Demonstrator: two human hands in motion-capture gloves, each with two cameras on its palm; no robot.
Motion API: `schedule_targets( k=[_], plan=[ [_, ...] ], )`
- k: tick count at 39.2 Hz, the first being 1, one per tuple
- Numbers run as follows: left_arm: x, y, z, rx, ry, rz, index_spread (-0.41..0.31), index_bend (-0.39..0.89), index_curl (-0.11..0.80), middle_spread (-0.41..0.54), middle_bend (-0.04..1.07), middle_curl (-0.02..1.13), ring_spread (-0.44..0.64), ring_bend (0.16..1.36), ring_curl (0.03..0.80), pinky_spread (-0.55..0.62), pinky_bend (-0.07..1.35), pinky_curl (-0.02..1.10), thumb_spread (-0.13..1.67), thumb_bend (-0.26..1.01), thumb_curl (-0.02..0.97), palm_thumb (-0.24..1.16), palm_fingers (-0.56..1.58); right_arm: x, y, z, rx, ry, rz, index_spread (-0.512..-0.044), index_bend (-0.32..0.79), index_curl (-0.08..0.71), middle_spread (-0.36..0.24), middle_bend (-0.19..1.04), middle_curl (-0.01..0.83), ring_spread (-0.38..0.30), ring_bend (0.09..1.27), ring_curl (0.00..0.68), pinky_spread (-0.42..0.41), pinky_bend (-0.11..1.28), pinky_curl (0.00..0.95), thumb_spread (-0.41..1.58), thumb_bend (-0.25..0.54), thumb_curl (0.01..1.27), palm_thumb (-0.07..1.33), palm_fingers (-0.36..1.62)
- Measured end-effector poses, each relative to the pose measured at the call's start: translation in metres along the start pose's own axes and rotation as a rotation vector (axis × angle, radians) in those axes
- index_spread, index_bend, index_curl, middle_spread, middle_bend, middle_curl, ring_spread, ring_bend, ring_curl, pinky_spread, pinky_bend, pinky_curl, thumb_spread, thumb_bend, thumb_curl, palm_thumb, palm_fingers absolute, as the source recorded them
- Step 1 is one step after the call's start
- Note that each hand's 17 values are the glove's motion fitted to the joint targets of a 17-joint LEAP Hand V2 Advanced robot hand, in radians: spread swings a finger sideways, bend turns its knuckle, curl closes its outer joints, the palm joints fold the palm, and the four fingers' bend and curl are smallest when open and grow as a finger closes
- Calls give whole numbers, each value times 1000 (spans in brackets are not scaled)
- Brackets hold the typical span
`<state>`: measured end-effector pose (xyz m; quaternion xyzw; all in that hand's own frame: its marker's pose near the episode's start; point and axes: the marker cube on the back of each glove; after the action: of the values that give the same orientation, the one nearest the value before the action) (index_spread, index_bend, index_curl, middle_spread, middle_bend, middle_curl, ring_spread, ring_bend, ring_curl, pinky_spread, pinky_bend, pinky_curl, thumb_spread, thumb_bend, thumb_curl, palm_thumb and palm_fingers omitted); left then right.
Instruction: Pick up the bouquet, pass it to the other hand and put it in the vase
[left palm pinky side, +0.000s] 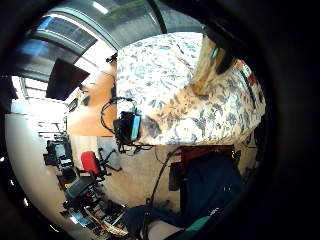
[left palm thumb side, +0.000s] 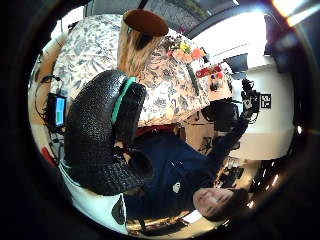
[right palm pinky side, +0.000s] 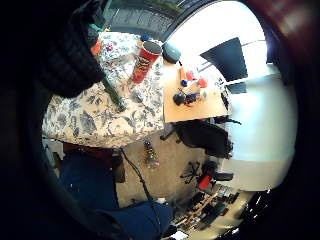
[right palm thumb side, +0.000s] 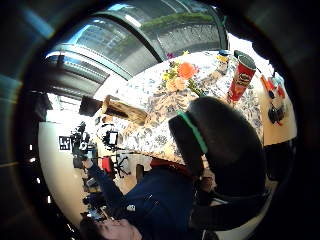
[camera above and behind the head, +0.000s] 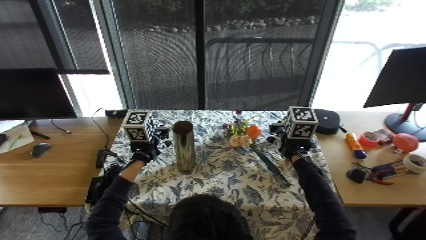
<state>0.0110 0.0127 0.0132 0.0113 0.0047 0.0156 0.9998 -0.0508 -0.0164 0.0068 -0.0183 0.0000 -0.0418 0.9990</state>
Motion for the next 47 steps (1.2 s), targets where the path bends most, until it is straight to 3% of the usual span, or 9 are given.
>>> schedule_targets(
  k=[14,22,26,28,31,37,47],
  plan=[
    [13,3,8,14,-67,39,-18,154,259,183,155,292,233,501,271,221,383,323,1229,5,222,252,265,-16,-6,-3,-29,-73,-34,-314,119,225,-26,225,317,16,419,286,122,375,308,1271,122,199,449,504],
    [22,17,7,4,-60,68,-16,156,278,202,175,298,265,504,274,238,378,333,1236,-12,237,259,244,23,-13,-9,-88,-75,151,-301,97,215,-17,224,336,22,434,303,114,377,322,1276,88,213,460,469],
    [27,17,9,24,-65,91,-15,156,287,206,177,302,272,508,278,248,374,336,1238,-14,242,259,240,47,-22,-1,-115,-144,278,-290,81,204,-3,199,337,32,431,306,154,454,345,1260,60,222,452,461],
    [30,17,10,33,-70,104,-15,156,290,205,178,304,274,509,280,250,371,336,1239,-14,244,259,238,52,-31,9,-126,-202,308,-274,27,179,9,147,322,43,456,313,180,597,376,1244,55,231,466,498],
    [32,17,14,34,-92,122,-15,155,295,205,178,307,277,510,283,252,370,339,1240,-15,247,259,237,60,-52,36,-140,-268,341,-253,18,159,19,156,319,46,493,322,188,665,390,1230,46,243,484,485],
    [37,22,19,28,-135,144,-15,154,303,206,178,312,280,511,287,255,369,343,1241,-15,252,258,234,45,-58,69,-161,-271,431,-210,29,132,42,190,330,45,553,347,199,729,414,1200,24,263,513,453],
    [43,22,30,63,-186,171,-14,153,312,206,182,322,284,508,291,257,369,350,1241,-15,258,257,231,27,-74,155,-320,-291,510,-151,83,131,70,184,342,43,577,360,201,768,412,1172,-13,287,538,431]
  ],
)
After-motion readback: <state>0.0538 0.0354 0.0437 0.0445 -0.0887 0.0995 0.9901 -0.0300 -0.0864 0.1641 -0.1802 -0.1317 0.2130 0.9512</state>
